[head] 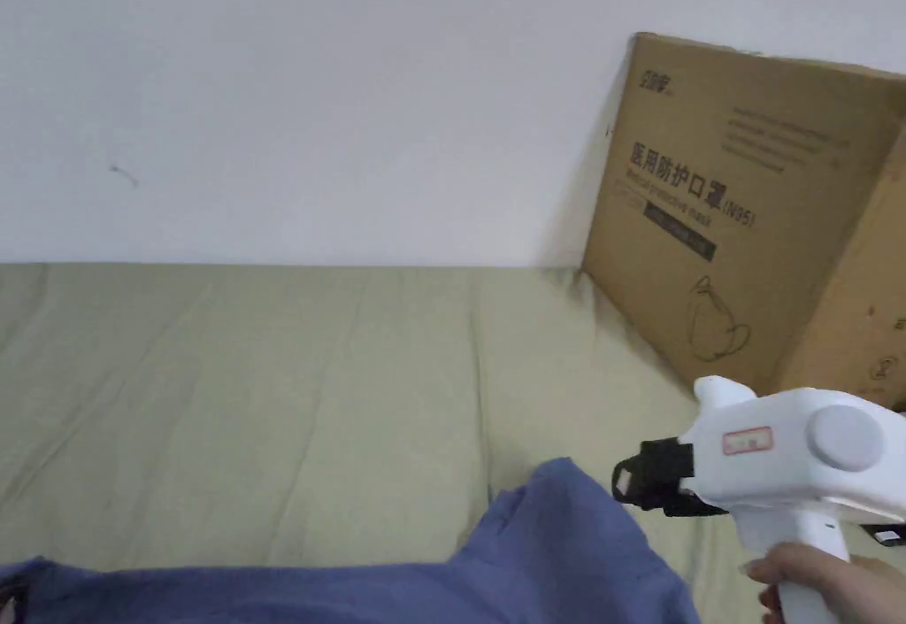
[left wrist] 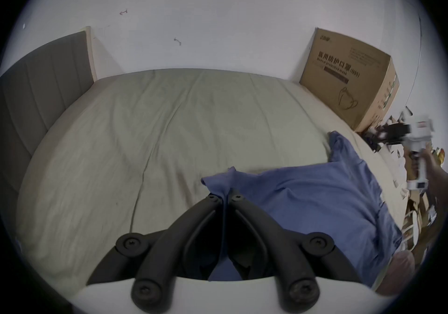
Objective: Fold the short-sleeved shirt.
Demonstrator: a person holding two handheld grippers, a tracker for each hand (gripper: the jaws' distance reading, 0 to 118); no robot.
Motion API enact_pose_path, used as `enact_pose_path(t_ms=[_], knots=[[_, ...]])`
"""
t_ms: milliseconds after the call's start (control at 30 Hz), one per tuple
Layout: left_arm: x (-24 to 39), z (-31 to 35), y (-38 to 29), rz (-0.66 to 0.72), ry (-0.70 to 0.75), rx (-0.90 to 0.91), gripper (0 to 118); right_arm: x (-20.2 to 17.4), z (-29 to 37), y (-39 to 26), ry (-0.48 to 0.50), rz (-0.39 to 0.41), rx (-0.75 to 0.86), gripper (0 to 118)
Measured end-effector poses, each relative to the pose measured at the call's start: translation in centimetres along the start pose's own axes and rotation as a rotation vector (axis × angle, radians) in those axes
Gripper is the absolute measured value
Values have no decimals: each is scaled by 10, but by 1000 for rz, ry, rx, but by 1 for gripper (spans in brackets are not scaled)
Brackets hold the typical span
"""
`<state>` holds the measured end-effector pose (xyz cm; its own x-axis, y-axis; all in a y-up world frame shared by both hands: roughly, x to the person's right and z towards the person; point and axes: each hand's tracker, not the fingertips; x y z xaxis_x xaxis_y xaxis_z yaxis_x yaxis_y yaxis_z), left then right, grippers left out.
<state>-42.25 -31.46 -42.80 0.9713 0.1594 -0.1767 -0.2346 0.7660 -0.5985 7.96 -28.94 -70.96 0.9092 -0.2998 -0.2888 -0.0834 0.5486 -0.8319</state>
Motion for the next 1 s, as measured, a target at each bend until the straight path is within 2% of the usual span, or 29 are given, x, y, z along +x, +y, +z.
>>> enact_pose_path(t_ms=[33,67,133,200,233,300,333,367,400,433,500,567,600,700,833,1000], knots=[[-2,4,0,19,-11,9,2,6,-20,10,-21,-6,-56,93],[-3,7,0,22,-14,17,2,10,-41,17,-45,-11,-122,116],[-5,13,-1,34,-9,21,2,17,-72,26,-114,-24,-161,118],[-12,13,-3,50,-3,24,2,21,-98,25,-174,2,-232,118],[-15,12,-4,55,6,18,2,22,-109,22,-204,14,-261,116],[-22,9,-10,61,24,-1,2,23,-124,16,-221,53,-314,100],[-26,7,-13,62,35,-12,2,25,-129,10,-209,75,-344,99],[-29,4,-14,67,43,-25,2,21,-126,7,-253,130,-320,92],[-33,1,-16,75,49,-43,2,16,-116,5,-231,158,-268,74],[-32,2,-18,85,54,-59,2,14,-110,5,-212,151,-264,55],[-35,-1,-21,85,55,-78,2,15,-99,1,-198,161,-257,4],[-36,-4,-25,75,58,-95,2,14,-85,-5,-67,115,-251,4],[-34,-2,-27,67,67,-96,2,11,-75,-11,-57,113,-211,4],[-32,17,-23,64,83,-73,2,-2,-30,-28,-71,173,-50,4],[-20,70,1,68,64,-2,2,-19,68,-51,-19,124,140,4],[2,151,28,-20,44,113,2,-32,181,-59,28,98,287,4]])
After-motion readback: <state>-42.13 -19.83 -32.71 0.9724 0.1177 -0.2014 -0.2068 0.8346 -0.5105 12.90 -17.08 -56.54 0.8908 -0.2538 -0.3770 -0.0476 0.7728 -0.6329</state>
